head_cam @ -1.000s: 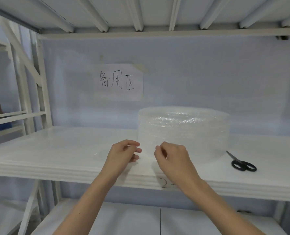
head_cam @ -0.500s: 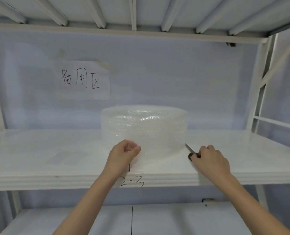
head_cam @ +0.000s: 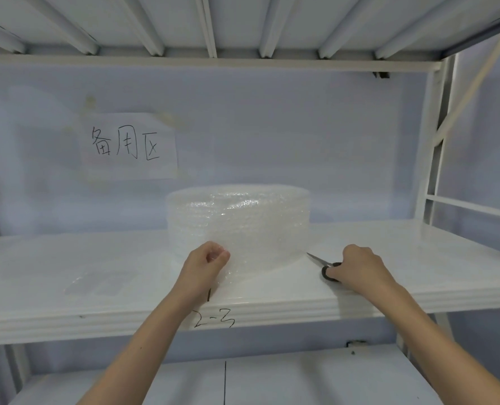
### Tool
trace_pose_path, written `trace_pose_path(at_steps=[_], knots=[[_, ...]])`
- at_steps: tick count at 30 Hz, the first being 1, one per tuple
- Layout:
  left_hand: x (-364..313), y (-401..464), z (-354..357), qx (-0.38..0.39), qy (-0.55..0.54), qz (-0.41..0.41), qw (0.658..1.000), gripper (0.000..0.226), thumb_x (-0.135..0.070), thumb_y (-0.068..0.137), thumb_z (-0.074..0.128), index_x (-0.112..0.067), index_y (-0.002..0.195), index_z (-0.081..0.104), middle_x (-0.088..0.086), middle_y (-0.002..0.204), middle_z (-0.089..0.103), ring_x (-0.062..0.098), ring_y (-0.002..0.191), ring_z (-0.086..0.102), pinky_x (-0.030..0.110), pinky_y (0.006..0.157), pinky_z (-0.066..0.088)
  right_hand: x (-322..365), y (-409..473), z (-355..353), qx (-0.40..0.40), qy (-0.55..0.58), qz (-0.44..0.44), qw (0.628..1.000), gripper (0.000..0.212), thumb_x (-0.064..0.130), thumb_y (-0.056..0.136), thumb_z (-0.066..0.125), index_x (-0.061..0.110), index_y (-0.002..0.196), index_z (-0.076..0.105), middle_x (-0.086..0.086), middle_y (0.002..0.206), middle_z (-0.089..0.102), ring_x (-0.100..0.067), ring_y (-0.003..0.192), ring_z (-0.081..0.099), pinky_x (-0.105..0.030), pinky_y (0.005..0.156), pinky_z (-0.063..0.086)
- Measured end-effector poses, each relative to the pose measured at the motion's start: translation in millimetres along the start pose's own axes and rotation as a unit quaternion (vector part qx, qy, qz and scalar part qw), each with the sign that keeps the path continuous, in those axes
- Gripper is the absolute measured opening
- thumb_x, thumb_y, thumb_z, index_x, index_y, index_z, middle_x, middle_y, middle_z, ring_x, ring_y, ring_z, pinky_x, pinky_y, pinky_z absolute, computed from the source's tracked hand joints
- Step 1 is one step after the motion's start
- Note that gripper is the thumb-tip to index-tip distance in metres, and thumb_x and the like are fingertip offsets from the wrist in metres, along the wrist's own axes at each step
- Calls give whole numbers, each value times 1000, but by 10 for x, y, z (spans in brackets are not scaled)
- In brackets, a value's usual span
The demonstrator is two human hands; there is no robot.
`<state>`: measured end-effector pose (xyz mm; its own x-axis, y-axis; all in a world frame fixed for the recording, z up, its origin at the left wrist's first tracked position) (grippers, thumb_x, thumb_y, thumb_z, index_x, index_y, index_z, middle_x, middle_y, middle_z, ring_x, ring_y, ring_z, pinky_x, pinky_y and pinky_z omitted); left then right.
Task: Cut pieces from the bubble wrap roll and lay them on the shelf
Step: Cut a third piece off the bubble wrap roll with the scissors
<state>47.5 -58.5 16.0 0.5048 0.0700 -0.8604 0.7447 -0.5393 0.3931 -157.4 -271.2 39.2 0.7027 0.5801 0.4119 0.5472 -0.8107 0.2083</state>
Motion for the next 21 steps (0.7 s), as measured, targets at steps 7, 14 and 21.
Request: trace_pose_path(at_steps=[7, 14, 21], knots=[[-44, 48, -8, -15, 8, 3, 1000, 9, -24, 92, 61, -22, 84, 59, -5, 83, 62, 14, 70, 56, 28, 66, 43, -50, -184, -11, 80, 294, -12, 952, 37, 23, 84, 69, 6, 55, 56, -2, 52, 55, -15, 45, 63, -23, 55, 52], [-37, -18, 63, 41, 69, -33, 996, 11, -33, 83, 70, -25, 91, 69, 0, 86, 76, 17, 75, 70, 32, 75, 54, 133, -452, 230, 206, 487, 24, 848, 25, 21, 87, 69, -4, 85, 70, -13, 75, 67, -18, 57, 62, -24, 55, 57], [-135, -124, 89, 59, 39, -36, 997, 14, -23, 89, 64, -17, 80, 74, -7, 78, 77, 10, 64, 59, 21, 58, 44, 330, -806, 374, 325, 551, 1, 768, 27, 21, 79, 73, -4, 91, 72, -12, 85, 70, -13, 62, 65, -20, 48, 54]])
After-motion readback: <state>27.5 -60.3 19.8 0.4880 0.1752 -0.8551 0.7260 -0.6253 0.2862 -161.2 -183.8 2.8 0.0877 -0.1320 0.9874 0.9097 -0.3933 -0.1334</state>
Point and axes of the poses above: each hand's wrist, its own y-axis towards the middle knuckle, its own z-axis out of the palm, x = y × z, the point moved 4 cm from there along y, towards the middle knuckle
